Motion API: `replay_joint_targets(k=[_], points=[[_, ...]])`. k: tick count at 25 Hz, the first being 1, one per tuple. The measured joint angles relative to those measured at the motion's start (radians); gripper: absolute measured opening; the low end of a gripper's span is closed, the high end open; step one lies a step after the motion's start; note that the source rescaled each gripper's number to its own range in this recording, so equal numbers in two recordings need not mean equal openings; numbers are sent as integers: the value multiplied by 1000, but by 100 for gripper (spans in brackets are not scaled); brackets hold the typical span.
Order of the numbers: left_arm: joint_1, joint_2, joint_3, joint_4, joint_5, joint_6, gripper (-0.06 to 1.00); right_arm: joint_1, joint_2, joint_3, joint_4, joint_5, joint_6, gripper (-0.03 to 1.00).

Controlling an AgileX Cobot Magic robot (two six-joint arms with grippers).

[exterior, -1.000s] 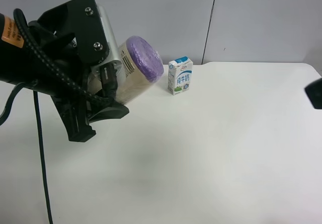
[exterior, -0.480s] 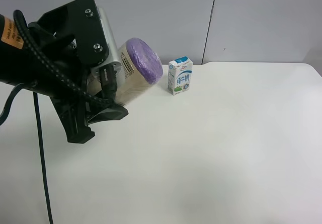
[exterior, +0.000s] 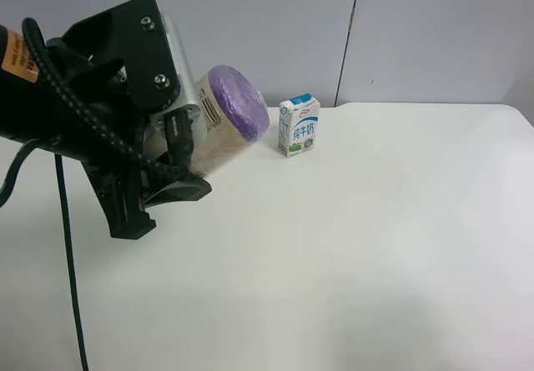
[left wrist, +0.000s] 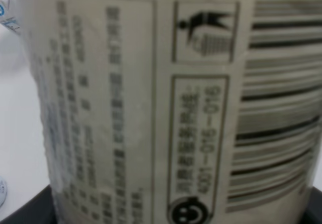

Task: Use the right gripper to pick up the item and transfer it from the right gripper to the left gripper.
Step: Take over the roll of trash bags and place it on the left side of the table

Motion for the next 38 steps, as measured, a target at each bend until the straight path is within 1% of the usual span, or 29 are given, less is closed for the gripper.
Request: replay_joint_targets(k=[3,6,19,21,24,29,36,38], points=[[0,0,0,1,1,0,1,0,0,14,11,-57,0,100],[0,0,0,1,1,0,1,0,0,36,24,-91,0,100],[0,0,0,1,8,0,1,0,0,39,24,-105,0,100],[0,0,0,1,7,0,1,-12,0,39,24,-105,0,100],[0,0,0,1,-13,0,1,-86,0,39,24,-105,0,100],[0,0,0,1,-26,0,1,-295,0,39,24,-105,0,100],[0,0,0,-6,-26,0,1,-492,0,39,24,-105,0,100],[0,0,0,-11,-23,0,1,-523,0,39,24,-105,0,100]])
